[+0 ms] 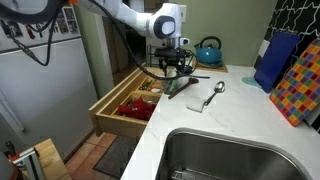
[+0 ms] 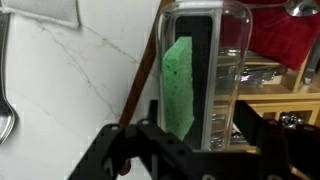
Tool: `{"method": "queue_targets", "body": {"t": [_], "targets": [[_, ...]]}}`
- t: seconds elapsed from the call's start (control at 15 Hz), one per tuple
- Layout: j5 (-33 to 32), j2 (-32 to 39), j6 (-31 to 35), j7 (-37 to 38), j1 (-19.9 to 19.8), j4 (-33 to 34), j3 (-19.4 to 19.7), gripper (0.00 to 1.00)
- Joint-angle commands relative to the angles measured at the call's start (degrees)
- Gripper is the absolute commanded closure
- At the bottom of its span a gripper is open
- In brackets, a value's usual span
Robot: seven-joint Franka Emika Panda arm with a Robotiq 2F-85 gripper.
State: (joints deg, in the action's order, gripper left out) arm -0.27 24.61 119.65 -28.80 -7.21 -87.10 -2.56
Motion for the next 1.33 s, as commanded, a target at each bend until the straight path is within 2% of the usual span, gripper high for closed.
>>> {"method": "queue_targets", "body": {"t": [0.0, 0.4, 0.47, 0.6, 0.67, 0.73, 0.87, 1.27], "targets": [[1.8, 1.1, -2.0, -1.6, -1.1, 1.9, -0.1, 0.21], [3.4, 1.6, -2.9, -2.3, -1.8, 2.4, -0.2, 0.29], [3.5, 1.6, -2.9, -2.3, -1.9, 2.5, -0.1, 0.32], [3.7, 1.6, -3.0, -2.4, -2.0, 2.6, -0.2, 0.44], [3.7, 1.6, -3.1, -2.4, -2.0, 2.6, -0.2, 0.42], [3.7, 1.6, -3.2, -2.4, -2.0, 2.6, -0.2, 0.50], [3.6, 1.7, -3.5, -2.4, -2.0, 2.7, -0.2, 0.49], [3.4, 1.8, -4.3, -2.3, -1.8, 2.9, -0.1, 0.56]]}}
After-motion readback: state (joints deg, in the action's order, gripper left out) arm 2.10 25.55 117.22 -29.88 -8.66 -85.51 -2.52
